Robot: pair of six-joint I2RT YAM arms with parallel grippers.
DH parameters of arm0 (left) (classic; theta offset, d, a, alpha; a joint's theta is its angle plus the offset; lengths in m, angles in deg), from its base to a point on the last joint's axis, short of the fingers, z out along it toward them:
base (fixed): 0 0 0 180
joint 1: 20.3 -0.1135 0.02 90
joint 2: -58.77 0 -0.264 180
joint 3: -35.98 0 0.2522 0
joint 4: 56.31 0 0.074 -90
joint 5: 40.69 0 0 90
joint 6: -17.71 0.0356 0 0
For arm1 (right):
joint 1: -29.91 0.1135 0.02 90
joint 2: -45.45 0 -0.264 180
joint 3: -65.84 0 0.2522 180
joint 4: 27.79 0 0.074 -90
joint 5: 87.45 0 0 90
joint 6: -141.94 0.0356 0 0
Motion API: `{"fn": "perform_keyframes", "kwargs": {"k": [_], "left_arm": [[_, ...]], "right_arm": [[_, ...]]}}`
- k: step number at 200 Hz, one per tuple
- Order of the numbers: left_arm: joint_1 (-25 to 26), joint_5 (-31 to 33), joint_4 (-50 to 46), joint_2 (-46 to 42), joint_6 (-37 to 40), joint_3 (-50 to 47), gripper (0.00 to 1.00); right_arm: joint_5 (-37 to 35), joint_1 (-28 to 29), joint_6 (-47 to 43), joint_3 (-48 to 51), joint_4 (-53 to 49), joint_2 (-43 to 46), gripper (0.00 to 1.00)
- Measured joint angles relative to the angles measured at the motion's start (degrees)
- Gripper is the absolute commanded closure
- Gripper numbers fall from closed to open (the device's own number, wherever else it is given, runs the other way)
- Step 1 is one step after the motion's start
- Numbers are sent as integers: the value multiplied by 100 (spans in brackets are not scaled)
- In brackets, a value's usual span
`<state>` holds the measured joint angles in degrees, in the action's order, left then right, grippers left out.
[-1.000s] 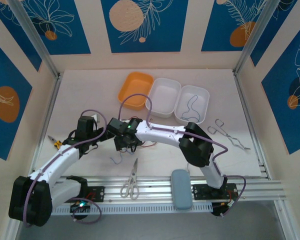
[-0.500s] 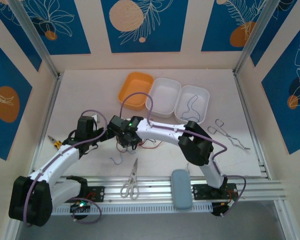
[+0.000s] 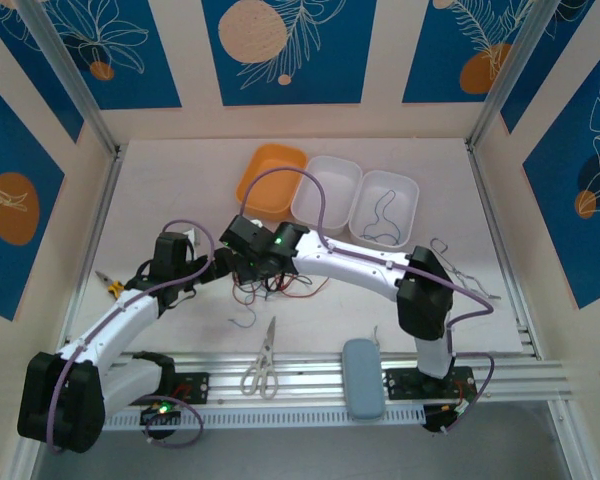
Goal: Untangle the cables
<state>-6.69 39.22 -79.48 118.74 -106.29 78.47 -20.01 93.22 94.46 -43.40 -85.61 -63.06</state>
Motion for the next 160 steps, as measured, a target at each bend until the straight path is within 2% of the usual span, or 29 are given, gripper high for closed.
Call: {"fn": "perform_keyframes", "kwargs": {"k": [69, 160], "left_arm": [[0, -339, -2, -166, 0, 50, 0], [-11, -533, 205, -208, -24, 90, 0]], "right_arm": [[-289, 48, -629, -22, 44, 588, 100], [-745, -79, -1561, -684, -61, 1405, 100]]}}
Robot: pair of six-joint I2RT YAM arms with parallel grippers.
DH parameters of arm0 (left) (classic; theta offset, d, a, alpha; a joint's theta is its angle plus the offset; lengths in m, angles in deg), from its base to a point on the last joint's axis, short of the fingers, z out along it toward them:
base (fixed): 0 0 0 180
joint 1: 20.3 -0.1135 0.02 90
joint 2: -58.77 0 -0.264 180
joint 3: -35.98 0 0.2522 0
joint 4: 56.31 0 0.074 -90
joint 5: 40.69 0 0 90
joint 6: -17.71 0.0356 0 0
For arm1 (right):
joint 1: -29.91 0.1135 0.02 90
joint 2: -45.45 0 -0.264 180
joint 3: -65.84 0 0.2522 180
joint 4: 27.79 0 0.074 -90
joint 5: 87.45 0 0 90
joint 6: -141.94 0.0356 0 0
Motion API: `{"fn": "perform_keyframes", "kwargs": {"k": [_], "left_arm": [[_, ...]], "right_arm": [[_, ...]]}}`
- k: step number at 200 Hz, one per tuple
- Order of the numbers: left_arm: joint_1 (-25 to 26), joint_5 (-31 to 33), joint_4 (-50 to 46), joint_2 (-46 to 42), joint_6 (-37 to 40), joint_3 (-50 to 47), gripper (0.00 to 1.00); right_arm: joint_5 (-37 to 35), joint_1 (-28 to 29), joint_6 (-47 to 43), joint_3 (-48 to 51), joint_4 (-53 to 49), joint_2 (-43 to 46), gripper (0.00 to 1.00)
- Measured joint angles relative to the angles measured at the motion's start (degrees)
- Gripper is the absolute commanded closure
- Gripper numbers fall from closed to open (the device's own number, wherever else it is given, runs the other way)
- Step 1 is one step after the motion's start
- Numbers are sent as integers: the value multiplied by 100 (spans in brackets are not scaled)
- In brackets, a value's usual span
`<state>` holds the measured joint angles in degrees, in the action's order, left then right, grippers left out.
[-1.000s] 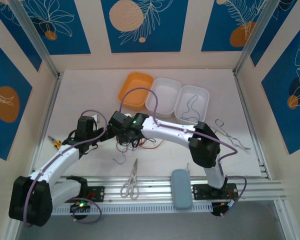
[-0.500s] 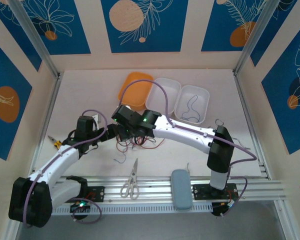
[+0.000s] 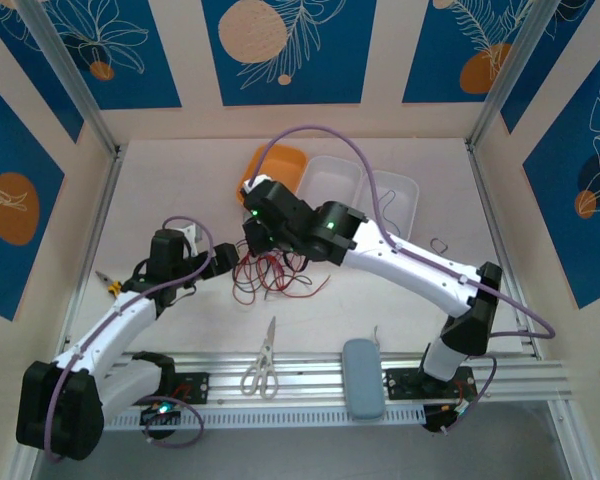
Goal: Untangle the cables
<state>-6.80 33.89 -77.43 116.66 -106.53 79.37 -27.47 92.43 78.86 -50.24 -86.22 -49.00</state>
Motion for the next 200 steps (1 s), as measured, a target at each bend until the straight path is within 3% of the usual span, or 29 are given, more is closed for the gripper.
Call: {"fn": "perform_keyframes", "kwargs": {"k": [104, 200], "left_arm": [[0, -614, 675, -407, 9, -140, 0], [0, -664, 710, -533, 24, -216, 0]], "right_arm": [[-11, -391, -398, -345, -155, 555, 100], [227, -1502, -391, -55, -251, 1154, 100]]}}
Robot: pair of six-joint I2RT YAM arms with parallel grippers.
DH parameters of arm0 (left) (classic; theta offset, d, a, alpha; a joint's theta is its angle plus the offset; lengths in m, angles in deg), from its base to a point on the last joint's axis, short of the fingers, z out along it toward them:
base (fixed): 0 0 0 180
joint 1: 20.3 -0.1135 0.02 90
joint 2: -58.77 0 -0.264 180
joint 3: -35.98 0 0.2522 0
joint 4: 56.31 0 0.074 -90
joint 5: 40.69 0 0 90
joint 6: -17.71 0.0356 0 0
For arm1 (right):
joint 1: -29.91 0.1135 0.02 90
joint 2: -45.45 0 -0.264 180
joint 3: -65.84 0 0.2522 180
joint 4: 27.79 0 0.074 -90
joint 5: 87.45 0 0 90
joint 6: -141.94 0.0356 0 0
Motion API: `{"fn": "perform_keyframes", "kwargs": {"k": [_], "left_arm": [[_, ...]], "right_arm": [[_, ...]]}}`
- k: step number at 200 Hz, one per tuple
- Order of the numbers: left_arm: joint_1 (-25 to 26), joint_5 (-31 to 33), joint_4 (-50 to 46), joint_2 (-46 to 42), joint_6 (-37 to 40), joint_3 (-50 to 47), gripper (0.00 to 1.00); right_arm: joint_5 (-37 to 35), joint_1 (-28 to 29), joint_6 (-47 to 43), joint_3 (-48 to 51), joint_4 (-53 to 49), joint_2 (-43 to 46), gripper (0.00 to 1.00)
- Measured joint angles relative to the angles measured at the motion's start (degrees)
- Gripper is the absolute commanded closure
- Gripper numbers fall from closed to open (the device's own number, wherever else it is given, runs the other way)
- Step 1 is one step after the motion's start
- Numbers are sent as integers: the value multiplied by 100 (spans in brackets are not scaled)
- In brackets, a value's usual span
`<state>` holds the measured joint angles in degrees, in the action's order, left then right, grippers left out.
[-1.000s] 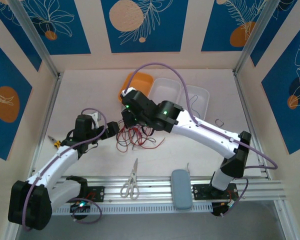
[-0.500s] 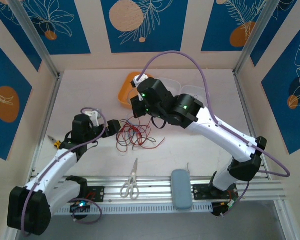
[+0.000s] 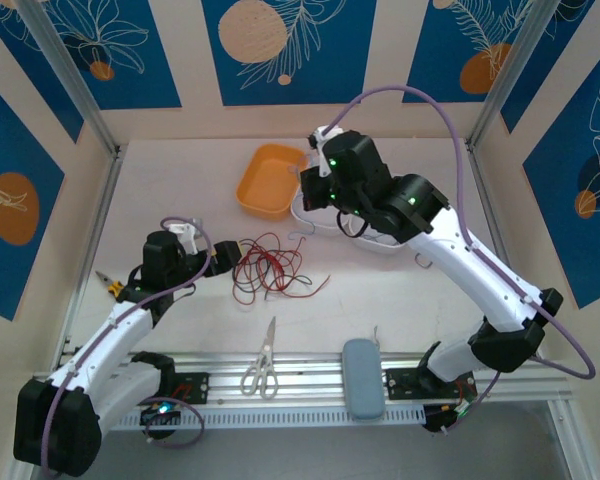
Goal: Untangle the cables
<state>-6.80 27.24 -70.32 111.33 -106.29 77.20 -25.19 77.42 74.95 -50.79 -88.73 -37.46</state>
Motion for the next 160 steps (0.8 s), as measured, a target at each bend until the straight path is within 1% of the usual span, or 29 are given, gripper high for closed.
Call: {"fn": "perform_keyframes", "kwargs": {"k": [82, 128, 160], "left_arm": [[0, 0, -15, 0, 2, -63, 0], [0, 0, -17, 0, 2, -63, 0], [0, 0, -17, 0, 2, -63, 0]], "right_arm": [[-11, -1364, 219, 1110, 0, 575, 100], [-4, -2100, 258, 1515, 4, 1008, 100], [116, -2645, 254, 1637, 68, 1073, 100]]}}
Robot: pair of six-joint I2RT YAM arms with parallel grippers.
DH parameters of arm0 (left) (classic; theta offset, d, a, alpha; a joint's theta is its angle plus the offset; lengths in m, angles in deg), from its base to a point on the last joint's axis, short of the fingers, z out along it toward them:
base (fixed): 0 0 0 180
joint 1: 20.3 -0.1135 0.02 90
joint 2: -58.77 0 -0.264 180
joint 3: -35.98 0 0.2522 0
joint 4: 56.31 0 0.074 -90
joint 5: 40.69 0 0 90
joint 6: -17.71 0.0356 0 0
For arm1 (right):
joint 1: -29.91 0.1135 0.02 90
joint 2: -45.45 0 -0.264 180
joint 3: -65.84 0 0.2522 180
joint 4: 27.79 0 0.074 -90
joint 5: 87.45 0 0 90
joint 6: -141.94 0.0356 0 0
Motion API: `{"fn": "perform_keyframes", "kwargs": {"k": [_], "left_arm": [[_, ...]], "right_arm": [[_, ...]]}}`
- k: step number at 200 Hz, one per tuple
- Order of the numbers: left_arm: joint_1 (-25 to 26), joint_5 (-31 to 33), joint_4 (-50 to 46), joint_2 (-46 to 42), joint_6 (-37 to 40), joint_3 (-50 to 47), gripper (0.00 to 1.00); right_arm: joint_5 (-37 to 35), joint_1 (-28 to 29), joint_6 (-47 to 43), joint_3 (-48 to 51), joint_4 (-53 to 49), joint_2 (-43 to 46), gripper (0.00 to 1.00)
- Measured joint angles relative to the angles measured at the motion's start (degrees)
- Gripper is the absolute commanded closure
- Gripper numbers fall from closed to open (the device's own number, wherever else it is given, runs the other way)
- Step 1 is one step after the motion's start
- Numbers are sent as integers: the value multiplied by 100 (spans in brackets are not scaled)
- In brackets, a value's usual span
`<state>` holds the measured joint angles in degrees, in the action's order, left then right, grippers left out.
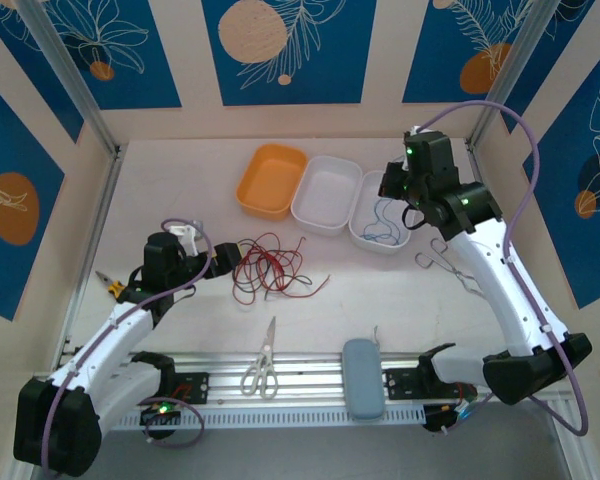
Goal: Untangle the cables
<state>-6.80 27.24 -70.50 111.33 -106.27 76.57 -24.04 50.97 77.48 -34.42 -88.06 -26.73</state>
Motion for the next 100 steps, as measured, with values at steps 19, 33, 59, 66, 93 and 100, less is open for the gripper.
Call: {"fn": "perform_keyframes", "kwargs": {"k": [19, 33, 59, 66, 93, 100], "left_arm": [[0, 0, 0, 0, 2, 0, 0], [0, 0, 0, 0, 7, 0, 0], [0, 0, 0, 0, 59, 0, 0], [0, 0, 0, 0, 72, 0, 0], [0, 0, -2, 0, 129, -2, 0], [0, 0, -2, 0, 133, -2, 0]], "right_arm": [[133, -280, -2, 79, 81, -7, 100], [216, -450, -24, 151, 162, -33, 100], [367, -708, -109, 284, 382, -221, 100], [420, -782, -131, 310, 426, -326, 100], [614, -1040, -197, 374, 605, -828, 100], [662, -1082, -219, 376, 645, -977, 100]]}}
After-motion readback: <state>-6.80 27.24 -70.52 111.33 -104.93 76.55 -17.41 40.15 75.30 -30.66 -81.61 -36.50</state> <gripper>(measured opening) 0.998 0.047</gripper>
